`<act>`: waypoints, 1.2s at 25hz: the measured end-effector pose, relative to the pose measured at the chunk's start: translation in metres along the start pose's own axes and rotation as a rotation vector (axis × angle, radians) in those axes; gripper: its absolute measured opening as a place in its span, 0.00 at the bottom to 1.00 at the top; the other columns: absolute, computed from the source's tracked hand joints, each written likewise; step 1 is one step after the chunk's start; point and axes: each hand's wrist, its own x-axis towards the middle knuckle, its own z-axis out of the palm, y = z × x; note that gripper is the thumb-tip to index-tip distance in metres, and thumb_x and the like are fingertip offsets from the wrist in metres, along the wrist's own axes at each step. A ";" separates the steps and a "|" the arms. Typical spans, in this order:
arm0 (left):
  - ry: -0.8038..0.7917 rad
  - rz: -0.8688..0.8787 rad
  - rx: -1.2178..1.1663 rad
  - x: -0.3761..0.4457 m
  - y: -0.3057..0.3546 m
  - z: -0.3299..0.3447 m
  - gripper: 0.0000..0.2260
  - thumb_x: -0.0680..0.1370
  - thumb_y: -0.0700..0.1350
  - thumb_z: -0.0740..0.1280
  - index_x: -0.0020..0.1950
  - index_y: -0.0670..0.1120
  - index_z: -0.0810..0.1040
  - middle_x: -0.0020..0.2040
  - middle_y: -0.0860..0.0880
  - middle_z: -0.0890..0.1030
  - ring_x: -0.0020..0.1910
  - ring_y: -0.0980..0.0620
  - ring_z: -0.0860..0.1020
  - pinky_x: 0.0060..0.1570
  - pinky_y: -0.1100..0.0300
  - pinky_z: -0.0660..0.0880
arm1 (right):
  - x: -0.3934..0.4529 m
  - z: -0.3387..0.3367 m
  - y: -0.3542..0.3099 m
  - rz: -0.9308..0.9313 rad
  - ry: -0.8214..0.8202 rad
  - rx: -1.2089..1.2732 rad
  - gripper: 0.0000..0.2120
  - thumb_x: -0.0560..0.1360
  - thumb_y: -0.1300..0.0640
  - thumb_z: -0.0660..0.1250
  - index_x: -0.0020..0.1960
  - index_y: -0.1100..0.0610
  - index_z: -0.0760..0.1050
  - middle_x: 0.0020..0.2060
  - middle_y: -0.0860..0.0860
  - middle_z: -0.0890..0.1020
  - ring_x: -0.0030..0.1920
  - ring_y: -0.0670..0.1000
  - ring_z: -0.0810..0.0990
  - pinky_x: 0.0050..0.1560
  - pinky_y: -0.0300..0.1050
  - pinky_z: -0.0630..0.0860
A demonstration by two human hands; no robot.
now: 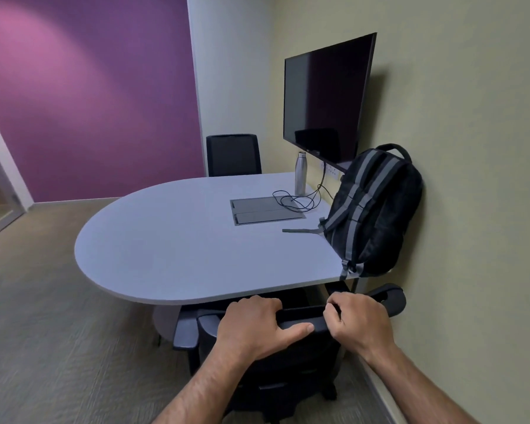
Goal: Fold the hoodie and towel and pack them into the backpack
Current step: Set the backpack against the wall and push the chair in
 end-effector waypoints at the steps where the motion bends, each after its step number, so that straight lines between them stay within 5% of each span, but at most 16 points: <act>1: 0.007 -0.007 -0.004 0.009 0.001 0.002 0.38 0.65 0.83 0.49 0.43 0.52 0.78 0.33 0.54 0.78 0.35 0.53 0.77 0.40 0.54 0.77 | 0.009 0.003 0.005 -0.003 -0.003 0.003 0.18 0.70 0.43 0.50 0.35 0.49 0.75 0.28 0.45 0.77 0.30 0.46 0.75 0.27 0.40 0.66; 6: 0.030 -0.024 -0.002 0.053 -0.001 0.008 0.36 0.67 0.81 0.52 0.38 0.48 0.74 0.31 0.53 0.74 0.34 0.51 0.75 0.36 0.55 0.71 | 0.056 0.018 0.022 0.004 -0.018 0.023 0.17 0.68 0.44 0.51 0.34 0.49 0.75 0.27 0.45 0.77 0.30 0.46 0.76 0.28 0.41 0.71; 14: 0.000 -0.048 0.013 0.105 -0.002 0.018 0.36 0.68 0.80 0.51 0.39 0.47 0.73 0.33 0.51 0.75 0.36 0.48 0.76 0.41 0.54 0.74 | 0.105 0.035 0.044 -0.015 -0.019 0.028 0.18 0.68 0.44 0.51 0.36 0.49 0.77 0.29 0.45 0.79 0.31 0.46 0.76 0.29 0.43 0.73; 19: -0.014 -0.051 0.011 0.119 0.014 0.021 0.36 0.66 0.82 0.53 0.35 0.47 0.69 0.31 0.52 0.72 0.33 0.49 0.73 0.36 0.54 0.67 | 0.119 0.034 0.063 -0.028 -0.024 0.042 0.15 0.68 0.46 0.54 0.37 0.48 0.78 0.28 0.43 0.79 0.31 0.45 0.76 0.28 0.39 0.66; 30: 0.029 -0.054 0.053 0.154 0.028 0.034 0.39 0.66 0.83 0.50 0.38 0.48 0.74 0.31 0.52 0.75 0.32 0.51 0.74 0.37 0.55 0.71 | 0.144 0.038 0.093 -0.067 -0.022 0.067 0.19 0.68 0.45 0.51 0.36 0.50 0.79 0.27 0.46 0.79 0.29 0.47 0.75 0.26 0.39 0.66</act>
